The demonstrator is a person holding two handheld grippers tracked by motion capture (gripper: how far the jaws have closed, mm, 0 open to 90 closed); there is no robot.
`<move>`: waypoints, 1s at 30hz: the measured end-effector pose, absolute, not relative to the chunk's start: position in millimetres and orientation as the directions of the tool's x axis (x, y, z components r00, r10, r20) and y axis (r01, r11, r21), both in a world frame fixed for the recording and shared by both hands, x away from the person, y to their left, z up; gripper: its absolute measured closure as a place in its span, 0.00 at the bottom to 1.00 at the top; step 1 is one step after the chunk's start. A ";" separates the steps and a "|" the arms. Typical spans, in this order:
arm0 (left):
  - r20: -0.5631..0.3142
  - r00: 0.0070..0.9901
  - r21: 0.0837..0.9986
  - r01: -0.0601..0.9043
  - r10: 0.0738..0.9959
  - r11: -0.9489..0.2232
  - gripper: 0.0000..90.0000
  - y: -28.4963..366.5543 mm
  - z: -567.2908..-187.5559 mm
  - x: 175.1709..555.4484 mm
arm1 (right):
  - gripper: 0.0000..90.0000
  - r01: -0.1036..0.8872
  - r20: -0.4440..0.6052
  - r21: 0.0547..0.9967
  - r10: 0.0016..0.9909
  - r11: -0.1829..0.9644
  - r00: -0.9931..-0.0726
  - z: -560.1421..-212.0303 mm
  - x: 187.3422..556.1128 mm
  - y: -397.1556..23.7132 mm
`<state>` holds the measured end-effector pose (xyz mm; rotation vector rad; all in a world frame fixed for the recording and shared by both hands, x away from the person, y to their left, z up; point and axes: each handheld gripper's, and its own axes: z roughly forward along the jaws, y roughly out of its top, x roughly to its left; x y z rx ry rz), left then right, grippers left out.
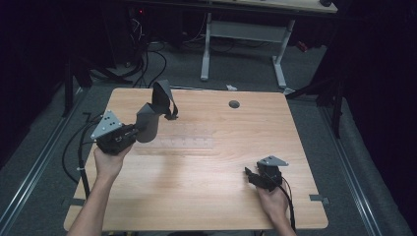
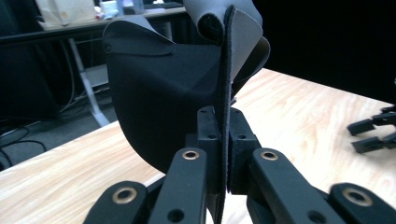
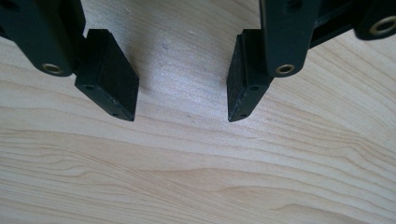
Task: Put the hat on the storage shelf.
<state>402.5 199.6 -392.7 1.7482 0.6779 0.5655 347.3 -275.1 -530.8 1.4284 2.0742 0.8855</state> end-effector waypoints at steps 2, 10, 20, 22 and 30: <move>0.041 0.712 0.965 0.153 0.701 -0.212 0.97 203.1 -393.6 404.7 | 0.49 0.636 -0.018 0.730 0.937 0.251 -0.349 -530.7 347.2 -275.0; 0.065 0.686 0.966 0.139 0.725 -0.218 0.97 218.3 -404.8 414.1 | 0.49 0.636 -0.018 0.731 0.938 0.249 -0.346 -530.8 347.1 -274.7; 0.036 0.656 0.967 0.167 0.754 -0.191 0.97 230.2 -413.6 427.7 | 0.48 0.636 -0.018 0.731 0.938 0.248 -0.346 -530.8 347.1 -274.6; 0.026 0.650 0.965 0.182 0.760 -0.189 0.97 232.4 -416.5 431.7 | 0.48 0.636 -0.018 0.730 0.938 0.248 -0.345 -530.8 347.1 -274.6; -0.006 0.638 0.961 0.218 0.770 -0.173 0.97 237.2 -424.8 443.5 | 0.48 0.636 -0.016 0.731 0.938 0.247 -0.346 -530.8 347.1 -274.8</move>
